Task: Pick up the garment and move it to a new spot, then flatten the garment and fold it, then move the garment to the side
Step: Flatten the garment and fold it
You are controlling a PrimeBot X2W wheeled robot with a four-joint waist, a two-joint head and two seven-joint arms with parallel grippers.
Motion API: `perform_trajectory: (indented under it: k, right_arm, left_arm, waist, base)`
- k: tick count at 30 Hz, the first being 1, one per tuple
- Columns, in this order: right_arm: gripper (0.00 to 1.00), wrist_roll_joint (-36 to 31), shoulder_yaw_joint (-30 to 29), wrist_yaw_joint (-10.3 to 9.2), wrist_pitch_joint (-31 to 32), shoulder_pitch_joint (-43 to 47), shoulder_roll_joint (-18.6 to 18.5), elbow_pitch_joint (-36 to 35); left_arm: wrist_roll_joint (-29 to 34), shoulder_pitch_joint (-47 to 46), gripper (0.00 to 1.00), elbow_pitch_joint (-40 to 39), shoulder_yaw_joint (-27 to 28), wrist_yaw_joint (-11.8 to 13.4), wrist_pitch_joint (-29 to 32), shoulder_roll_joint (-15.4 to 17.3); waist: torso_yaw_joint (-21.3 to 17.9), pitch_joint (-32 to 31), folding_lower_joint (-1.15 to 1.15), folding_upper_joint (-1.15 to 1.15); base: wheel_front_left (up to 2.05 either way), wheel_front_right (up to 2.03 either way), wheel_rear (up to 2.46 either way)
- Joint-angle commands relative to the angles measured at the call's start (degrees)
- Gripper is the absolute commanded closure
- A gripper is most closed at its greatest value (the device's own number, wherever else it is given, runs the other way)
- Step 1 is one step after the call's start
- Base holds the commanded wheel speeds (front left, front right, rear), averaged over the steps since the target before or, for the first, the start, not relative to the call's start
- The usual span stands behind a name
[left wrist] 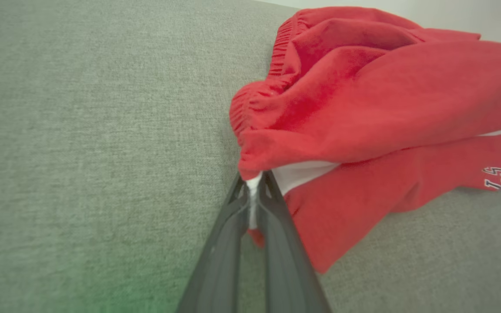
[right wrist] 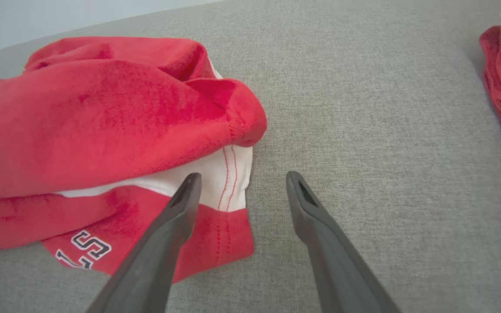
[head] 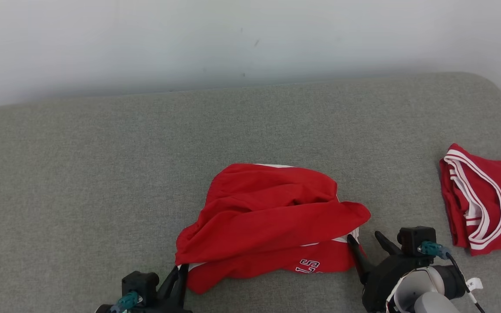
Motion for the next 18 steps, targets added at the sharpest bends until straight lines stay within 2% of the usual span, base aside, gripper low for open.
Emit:
perform_trajectory:
  k: [1,9,14,18]
  right_arm:
    - [0.00,0.5,0.2,-0.15,0.6,-1.4,-0.3,1.6]
    - [0.00,1.8,1.6,-0.15,3.3,-5.8,-0.9,8.1]
    - [0.00,2.0,5.0,-0.14,5.4,-8.3,-0.7,11.4]
    - [0.00,1.9,7.4,-0.06,7.6,-9.7,-0.6,14.0]
  left_arm:
    - [-0.4,-0.7,1.00,0.2,-0.5,0.1,-0.3,0.3]
    - [-1.1,-1.7,0.98,-0.4,-2.0,0.1,-0.8,0.8]
    - [-1.4,-2.2,0.95,-0.8,-2.5,0.1,-1.0,1.2]
    - [-1.6,-2.4,0.96,-0.8,-2.9,0.1,-1.2,1.3]
  waist:
    - [0.6,0.4,-0.01,-0.01]
    - [1.2,1.3,-0.01,-0.01]
    - [1.2,2.3,-0.01,-0.01]
    - [1.1,2.6,-0.01,-0.01]
  base:
    - [0.00,0.00,0.00]
    - [0.00,0.00,0.00]
    - [0.00,0.00,0.00]
    - [0.00,0.00,0.00]
